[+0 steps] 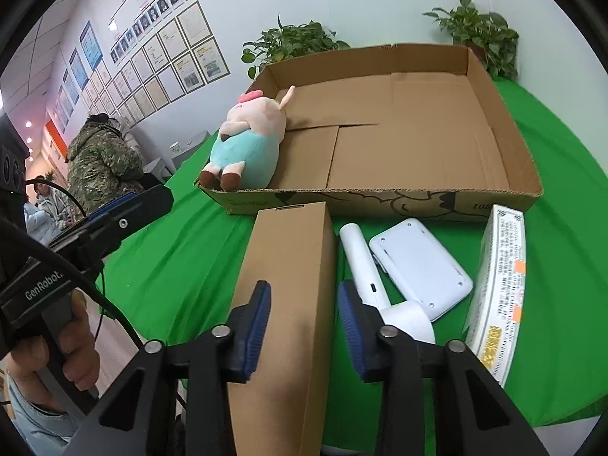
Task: Organize objects
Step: 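Move the right gripper to the long brown box and grasp its end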
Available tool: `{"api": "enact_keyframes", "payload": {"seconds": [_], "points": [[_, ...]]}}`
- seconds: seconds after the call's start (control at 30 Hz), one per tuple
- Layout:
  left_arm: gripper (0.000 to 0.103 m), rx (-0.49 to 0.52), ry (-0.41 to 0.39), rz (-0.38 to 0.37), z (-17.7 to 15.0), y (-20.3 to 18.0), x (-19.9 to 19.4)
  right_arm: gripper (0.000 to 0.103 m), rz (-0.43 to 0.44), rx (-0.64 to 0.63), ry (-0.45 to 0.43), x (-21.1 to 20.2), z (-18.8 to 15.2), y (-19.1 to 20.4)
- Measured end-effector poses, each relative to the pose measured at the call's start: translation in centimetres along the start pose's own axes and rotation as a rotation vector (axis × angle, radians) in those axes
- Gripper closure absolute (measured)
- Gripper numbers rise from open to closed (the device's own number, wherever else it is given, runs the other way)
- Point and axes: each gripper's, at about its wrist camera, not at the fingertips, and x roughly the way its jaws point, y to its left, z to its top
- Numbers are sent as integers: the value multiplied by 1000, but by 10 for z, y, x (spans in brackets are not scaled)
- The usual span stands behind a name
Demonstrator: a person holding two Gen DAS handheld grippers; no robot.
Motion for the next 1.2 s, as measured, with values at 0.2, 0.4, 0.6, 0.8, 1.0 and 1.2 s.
{"api": "enact_keyframes", "payload": {"seconds": [0.2,0.4,0.6,0.8,1.0,1.2], "points": [[64,39,-25,-16,-6,-11,-13,1,66,48,-28,-9,-5,-8],[17,23,-1,-56,-13,-11,-15,1,147,42,-24,-16,-24,-15],[17,-92,122,-208,-24,2,0,1,246,-70,14,-23,-53,-4],[17,-122,233,-308,-49,-2,18,1,278,-101,88,-9,-82,5],[19,-176,323,-387,-71,-8,41,1,292,-50,123,7,-91,0],[24,-190,376,-406,-83,-11,53,0,258,-114,145,22,-95,22]]}}
